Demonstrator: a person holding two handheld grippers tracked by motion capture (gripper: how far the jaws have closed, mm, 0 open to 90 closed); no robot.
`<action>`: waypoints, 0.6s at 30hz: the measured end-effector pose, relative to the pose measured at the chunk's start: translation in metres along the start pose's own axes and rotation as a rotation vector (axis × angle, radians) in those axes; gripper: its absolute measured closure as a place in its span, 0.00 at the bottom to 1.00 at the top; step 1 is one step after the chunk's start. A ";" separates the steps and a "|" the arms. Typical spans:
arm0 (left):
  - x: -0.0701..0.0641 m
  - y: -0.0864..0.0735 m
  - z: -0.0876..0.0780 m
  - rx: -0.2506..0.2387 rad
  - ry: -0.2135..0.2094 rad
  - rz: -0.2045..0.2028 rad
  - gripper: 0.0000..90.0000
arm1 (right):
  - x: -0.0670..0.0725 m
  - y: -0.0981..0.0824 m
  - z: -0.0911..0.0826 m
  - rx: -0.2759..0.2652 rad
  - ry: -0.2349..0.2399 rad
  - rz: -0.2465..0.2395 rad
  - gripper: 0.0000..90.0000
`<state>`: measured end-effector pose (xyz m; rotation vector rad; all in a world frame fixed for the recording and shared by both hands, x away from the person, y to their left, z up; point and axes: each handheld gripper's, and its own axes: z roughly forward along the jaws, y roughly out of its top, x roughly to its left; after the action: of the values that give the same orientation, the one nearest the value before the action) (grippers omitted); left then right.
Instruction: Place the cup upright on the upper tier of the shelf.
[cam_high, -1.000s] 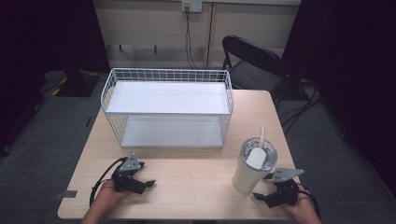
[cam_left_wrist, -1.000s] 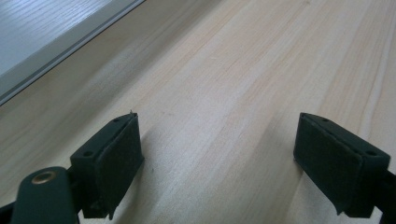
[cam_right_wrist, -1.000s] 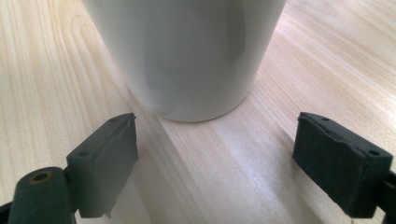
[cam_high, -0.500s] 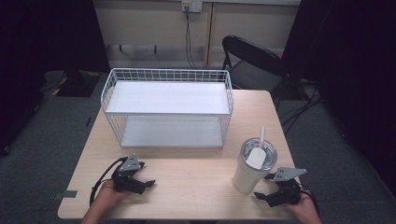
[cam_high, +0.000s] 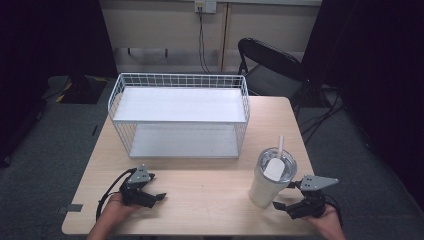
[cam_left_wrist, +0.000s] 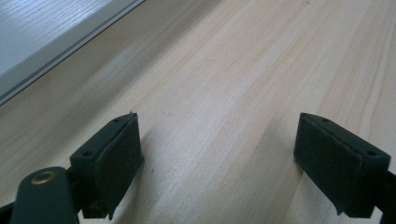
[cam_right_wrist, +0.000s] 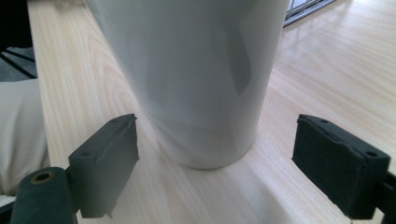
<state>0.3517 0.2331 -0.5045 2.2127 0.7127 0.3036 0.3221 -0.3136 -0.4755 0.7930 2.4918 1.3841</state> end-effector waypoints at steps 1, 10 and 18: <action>0.000 0.000 0.000 0.000 0.000 0.000 0.16 | 0.001 0.002 0.000 -0.009 -0.004 0.002 0.16; 0.000 0.000 0.000 0.000 0.000 0.000 0.16 | 0.007 0.017 -0.004 -0.079 0.029 0.007 0.16; 0.000 0.000 0.000 -0.001 0.000 -0.002 0.16 | 0.011 0.027 0.001 -0.133 0.025 0.033 0.14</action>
<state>0.3515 0.2331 -0.5044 2.2112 0.7150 0.3032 0.3231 -0.2958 -0.4528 0.7975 2.3844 1.5615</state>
